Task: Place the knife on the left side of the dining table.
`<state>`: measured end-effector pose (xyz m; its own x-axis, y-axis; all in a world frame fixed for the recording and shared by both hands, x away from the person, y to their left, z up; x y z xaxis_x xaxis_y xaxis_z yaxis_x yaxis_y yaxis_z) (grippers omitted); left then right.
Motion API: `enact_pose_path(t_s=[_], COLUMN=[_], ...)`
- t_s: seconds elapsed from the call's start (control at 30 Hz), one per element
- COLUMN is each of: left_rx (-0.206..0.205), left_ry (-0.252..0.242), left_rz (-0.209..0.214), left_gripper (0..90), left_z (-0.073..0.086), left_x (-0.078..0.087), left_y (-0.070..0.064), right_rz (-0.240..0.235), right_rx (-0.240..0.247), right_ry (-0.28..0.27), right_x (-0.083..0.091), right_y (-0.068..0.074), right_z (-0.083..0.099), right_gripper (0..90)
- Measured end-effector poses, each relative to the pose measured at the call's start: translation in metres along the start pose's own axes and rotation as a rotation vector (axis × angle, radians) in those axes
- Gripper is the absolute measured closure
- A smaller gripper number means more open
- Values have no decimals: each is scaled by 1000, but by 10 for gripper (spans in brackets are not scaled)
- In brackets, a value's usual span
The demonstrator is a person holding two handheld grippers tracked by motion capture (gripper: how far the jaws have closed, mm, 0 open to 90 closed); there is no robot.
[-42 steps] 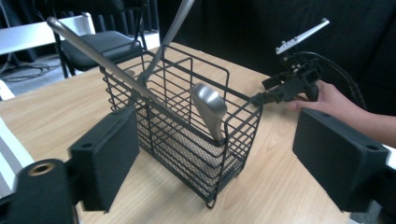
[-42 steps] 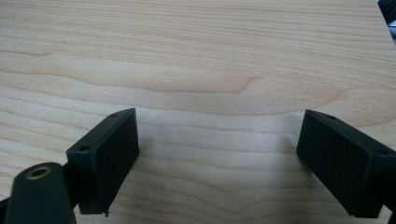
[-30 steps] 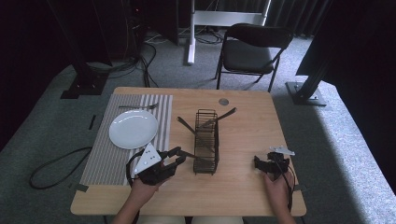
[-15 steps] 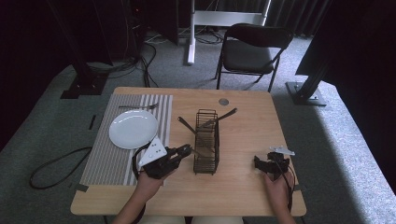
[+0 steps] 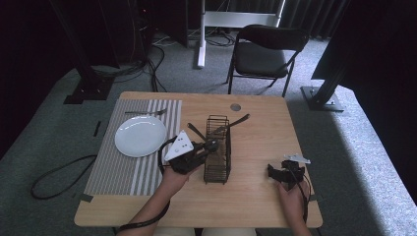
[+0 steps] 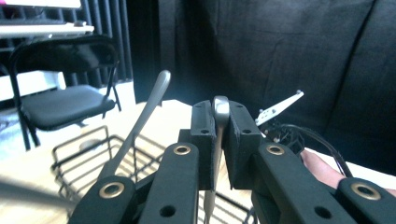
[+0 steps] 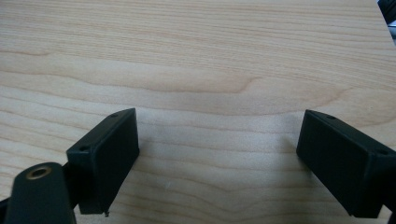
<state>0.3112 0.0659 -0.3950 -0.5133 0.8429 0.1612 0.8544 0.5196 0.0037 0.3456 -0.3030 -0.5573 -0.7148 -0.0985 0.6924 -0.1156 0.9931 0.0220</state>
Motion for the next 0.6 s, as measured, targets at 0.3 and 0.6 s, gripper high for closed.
enact_pose_path(t_s=[0.3,0.6], left_rx=[-10,-2], left_ry=[-88,-80], left_rz=[67,59], left_gripper=[839,840], left_z=[0,-2], left_x=[-33,-40], left_y=[10,9], right_rz=[-1,-1], right_rx=[0,-1], right_ry=[0,0], right_x=[0,0], right_y=[0,0], right_z=[0,0], right_gripper=[121,121])
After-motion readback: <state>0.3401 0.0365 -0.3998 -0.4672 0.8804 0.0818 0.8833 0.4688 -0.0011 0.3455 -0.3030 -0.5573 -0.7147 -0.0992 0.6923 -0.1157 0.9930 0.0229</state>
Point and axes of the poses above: each handheld gripper's, and its own axes: x roughly backward along the jaws, z roughly out of its underside, y roughly to its left, the point moved 1 cm from there along -x, roughly forward along the jaws, and after that the axes turned 1 degree about -x, right-handed, at the moved point
